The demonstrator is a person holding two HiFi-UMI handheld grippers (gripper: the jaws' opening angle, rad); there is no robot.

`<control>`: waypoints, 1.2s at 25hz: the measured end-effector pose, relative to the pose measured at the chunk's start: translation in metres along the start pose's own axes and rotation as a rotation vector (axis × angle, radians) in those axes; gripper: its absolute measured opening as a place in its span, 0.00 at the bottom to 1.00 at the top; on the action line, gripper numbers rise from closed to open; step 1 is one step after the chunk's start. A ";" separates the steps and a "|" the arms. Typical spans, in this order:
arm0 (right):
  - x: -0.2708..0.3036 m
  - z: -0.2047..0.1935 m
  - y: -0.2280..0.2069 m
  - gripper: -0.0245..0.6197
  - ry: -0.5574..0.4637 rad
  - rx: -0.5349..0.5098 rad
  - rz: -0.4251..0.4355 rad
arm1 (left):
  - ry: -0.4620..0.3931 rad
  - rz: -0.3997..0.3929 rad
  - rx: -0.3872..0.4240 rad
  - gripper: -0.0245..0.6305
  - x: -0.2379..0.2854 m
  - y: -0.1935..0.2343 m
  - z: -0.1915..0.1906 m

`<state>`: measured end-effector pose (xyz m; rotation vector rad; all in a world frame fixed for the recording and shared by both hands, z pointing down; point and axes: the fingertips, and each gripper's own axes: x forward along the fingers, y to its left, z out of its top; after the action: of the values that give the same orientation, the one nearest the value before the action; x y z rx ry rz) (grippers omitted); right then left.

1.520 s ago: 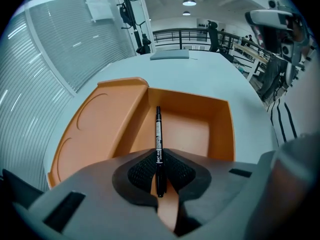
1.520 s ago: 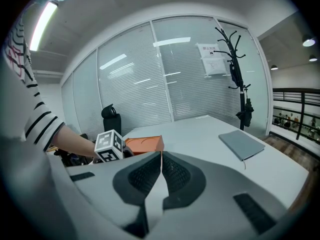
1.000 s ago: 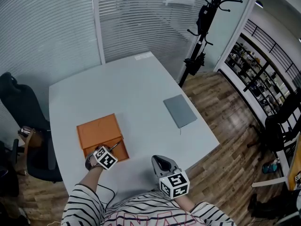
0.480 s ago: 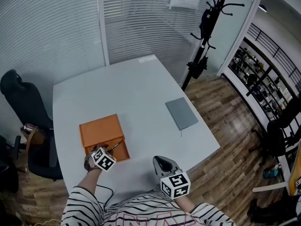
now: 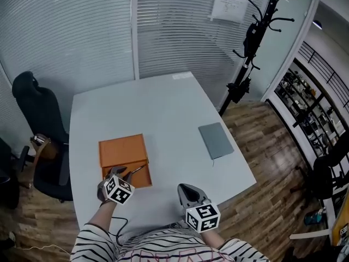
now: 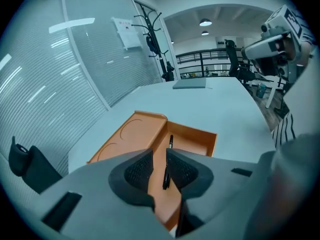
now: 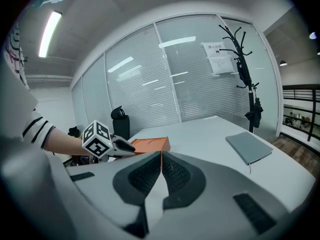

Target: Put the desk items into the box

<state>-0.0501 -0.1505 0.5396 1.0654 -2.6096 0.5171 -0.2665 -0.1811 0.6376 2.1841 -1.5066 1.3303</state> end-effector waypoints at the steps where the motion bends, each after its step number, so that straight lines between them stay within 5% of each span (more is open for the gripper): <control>1: 0.000 0.001 0.000 0.08 0.000 -0.002 0.008 | -0.013 0.015 -0.012 0.18 -0.005 0.001 0.002; 30: 0.004 0.017 -0.012 0.08 0.022 -0.142 0.291 | -0.314 0.291 -0.311 0.10 -0.119 -0.052 0.047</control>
<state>-0.0465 -0.1682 0.5284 0.6366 -2.7487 0.3931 -0.2077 -0.1045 0.5380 2.0994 -2.0534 0.7658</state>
